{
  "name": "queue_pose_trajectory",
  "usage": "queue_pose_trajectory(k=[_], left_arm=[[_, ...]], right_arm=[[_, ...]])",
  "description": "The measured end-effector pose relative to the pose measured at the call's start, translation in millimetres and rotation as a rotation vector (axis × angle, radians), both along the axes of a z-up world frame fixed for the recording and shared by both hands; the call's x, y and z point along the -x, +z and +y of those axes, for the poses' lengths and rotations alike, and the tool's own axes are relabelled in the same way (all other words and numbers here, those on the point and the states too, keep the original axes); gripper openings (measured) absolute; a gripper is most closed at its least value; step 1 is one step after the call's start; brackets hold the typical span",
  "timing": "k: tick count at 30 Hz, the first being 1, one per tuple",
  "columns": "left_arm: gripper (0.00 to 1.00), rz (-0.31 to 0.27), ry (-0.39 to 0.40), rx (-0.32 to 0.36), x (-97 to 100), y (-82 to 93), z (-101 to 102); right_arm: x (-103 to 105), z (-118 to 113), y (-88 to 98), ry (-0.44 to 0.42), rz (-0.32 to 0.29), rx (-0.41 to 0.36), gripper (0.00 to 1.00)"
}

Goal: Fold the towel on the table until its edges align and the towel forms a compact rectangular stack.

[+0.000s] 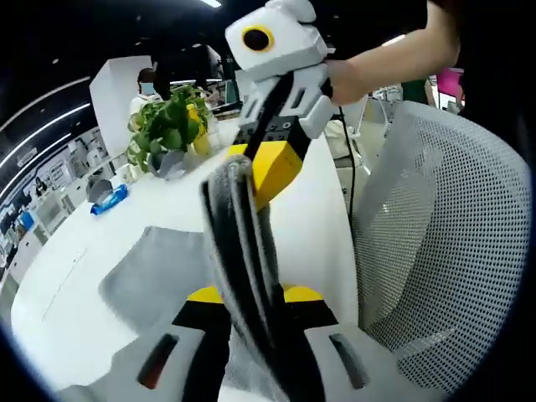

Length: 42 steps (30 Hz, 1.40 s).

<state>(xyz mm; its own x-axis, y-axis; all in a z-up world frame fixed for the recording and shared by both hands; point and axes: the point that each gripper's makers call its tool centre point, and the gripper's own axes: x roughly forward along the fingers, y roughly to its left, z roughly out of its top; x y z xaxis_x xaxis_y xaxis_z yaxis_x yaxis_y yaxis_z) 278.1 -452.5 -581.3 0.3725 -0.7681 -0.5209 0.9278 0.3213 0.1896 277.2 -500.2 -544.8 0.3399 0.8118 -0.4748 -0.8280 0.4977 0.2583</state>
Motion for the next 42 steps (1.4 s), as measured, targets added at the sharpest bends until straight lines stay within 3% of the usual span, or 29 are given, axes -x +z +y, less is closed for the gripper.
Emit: queue_pose_trajectory(k=[6, 8, 12, 18, 21, 24, 26, 29, 42], left_arm=[[0.2, 0.056, 0.092, 0.027, -16.7, 1.4, 27.9], [0.13, 0.119, 0.099, 0.111, -15.1, 7.0, 23.1], [0.12, 0.17, 0.107, 0.12, -15.6, 1.6, 24.0], [0.1, 0.356, 0.144, 0.288, -10.6, 19.1, 26.2], [0.08, 0.403, 0.133, 0.356, -8.3, 30.0, 22.8], [0.07, 0.529, 0.097, 0.481, 1.9, 50.6, 14.6], [0.07, 0.522, 0.064, 0.525, 3.8, 60.8, 12.2], [0.07, 0.574, 0.037, 0.551, 10.6, 66.3, 8.5], [0.07, 0.683, -0.121, 0.738, 32.3, 114.4, 4.7]], right_arm=[[-6.2, -29.2, -3.7, -0.205, 0.146, -0.19, 0.02], [-1.1, -29.8, -8.7, -0.192, 0.159, -0.194, 0.02], [0.3, -28.8, -12.4, -0.214, 0.173, -0.199, 0.03], [-2.0, -37.3, -10.0, -0.299, 0.236, -0.355, 0.03], [1.5, -37.1, -0.7, -0.317, 0.264, -0.445, 0.03], [4.0, -43.9, 6.6, -0.337, 0.253, -0.487, 0.03], [5.4, -47.0, 15.7, -0.347, 0.249, -0.545, 0.03], [12.6, -50.2, 21.8, -0.342, 0.201, -0.544, 0.03], [31.9, -52.6, 58.7, -0.276, 0.165, -0.621, 0.03]])
